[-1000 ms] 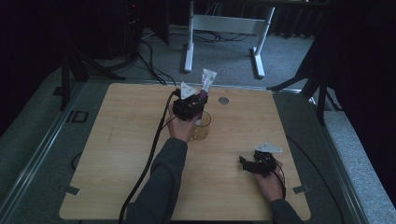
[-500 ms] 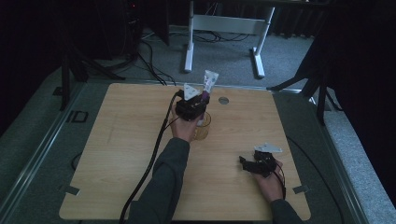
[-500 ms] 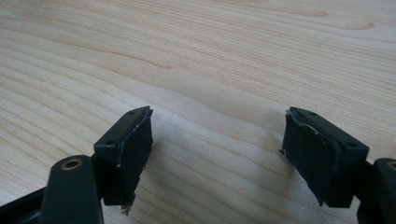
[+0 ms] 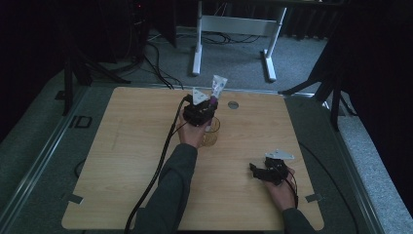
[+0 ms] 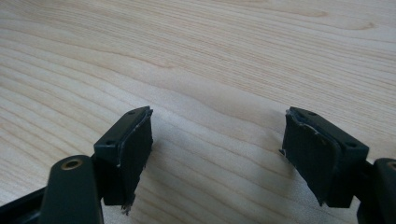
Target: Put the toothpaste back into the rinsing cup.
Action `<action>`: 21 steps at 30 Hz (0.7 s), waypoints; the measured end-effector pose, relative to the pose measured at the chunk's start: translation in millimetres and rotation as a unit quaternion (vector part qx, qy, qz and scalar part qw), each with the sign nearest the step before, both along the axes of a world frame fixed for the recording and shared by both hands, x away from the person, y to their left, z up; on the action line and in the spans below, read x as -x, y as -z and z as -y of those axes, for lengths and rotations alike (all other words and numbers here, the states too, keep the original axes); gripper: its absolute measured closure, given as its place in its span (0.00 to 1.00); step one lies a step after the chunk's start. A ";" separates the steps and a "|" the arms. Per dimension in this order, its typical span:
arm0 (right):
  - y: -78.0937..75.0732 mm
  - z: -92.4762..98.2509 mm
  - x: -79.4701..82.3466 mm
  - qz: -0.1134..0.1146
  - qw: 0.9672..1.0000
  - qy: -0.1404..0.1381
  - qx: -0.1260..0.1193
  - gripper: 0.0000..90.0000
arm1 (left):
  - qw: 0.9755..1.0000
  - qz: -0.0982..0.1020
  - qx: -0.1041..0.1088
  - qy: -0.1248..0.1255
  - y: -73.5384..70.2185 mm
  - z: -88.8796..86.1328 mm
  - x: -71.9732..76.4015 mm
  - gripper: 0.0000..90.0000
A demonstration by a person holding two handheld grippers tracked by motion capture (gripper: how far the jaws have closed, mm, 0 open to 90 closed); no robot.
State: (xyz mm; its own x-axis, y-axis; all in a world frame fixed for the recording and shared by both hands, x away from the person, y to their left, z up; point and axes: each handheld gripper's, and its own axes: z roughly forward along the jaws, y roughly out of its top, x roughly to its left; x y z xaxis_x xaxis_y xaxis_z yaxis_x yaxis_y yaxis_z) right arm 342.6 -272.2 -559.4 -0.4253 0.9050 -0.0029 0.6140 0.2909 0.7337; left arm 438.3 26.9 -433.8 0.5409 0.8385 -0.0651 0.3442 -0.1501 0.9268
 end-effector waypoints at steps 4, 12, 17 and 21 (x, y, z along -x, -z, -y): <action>0.0 0.0 0.0 0.000 1.000 0.000 0.000 0.27 | 1.000 -0.003 -0.009 0.001 3.6 2.6 -1.0 0.80; 0.0 0.0 0.0 0.000 1.000 0.000 0.000 0.27 | 1.000 -0.009 -0.029 0.008 11.2 6.6 -0.3 0.80; 0.0 0.0 0.0 0.000 1.000 0.000 0.000 0.27 | 0.999 -0.012 -0.046 0.007 16.5 8.5 0.4 0.80; -0.1 0.0 0.0 0.000 1.000 0.000 0.000 0.27 | 0.999 -0.021 -0.048 0.007 24.6 7.3 2.1 0.80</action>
State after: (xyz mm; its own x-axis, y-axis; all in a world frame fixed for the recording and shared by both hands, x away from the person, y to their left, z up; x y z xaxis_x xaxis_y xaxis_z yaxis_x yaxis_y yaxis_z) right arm 342.6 -272.2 -559.4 -0.4253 0.9051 -0.0032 0.6146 0.2913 0.7330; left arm 436.3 19.6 -458.3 0.5510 0.8345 -0.0072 0.3799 -0.2431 0.8925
